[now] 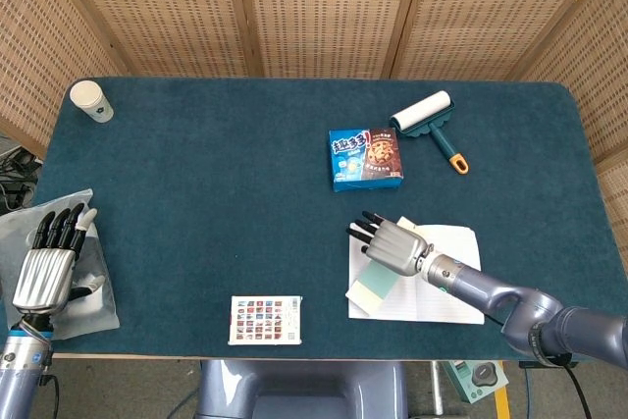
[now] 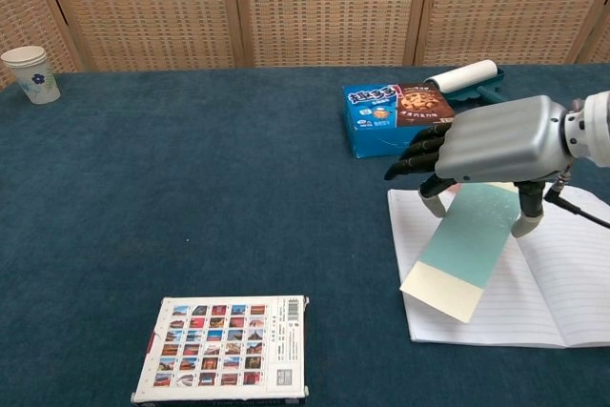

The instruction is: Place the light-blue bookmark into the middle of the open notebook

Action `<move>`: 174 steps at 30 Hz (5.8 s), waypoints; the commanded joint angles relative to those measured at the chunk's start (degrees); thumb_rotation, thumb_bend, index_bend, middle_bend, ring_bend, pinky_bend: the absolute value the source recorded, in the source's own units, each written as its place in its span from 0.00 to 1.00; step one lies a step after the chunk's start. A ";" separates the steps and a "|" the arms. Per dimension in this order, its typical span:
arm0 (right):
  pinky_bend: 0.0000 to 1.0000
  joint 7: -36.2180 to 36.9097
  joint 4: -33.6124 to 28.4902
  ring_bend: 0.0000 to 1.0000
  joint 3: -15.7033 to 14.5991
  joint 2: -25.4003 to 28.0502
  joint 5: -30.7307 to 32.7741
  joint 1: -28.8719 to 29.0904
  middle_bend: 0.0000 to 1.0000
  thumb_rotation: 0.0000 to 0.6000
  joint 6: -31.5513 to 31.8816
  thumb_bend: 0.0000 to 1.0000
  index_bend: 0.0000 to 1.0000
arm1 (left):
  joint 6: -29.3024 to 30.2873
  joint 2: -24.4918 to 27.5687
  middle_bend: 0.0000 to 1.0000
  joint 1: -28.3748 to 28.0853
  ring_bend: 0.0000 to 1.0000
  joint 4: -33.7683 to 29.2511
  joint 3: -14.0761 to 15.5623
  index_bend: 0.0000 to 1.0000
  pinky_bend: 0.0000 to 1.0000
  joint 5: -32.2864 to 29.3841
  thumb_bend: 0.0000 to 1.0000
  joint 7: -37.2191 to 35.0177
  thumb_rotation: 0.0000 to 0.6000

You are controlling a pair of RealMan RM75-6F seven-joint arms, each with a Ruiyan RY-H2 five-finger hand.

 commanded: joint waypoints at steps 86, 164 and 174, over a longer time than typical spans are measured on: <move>0.02 -6.86 -11.48 0.00 2.96 2.04 13.75 -10.81 0.02 1.00 2.05 0.75 0.33 | -0.72 -0.13 0.00 -0.19 0.00 0.58 0.02 0.00 0.00 -0.21 0.04 -1.15 1.00; 0.01 -14.07 -13.06 0.00 0.55 0.48 14.63 -13.95 0.02 1.00 0.97 0.73 0.46 | 0.56 0.15 0.00 0.23 0.00 0.25 -0.03 0.00 0.00 0.59 0.04 -1.41 1.00; 0.01 -15.06 -14.14 0.00 -0.13 1.41 14.43 -13.96 0.02 1.00 0.28 0.73 0.47 | 0.82 0.21 0.00 0.31 0.00 0.14 0.06 0.00 0.00 0.90 0.04 -1.45 1.00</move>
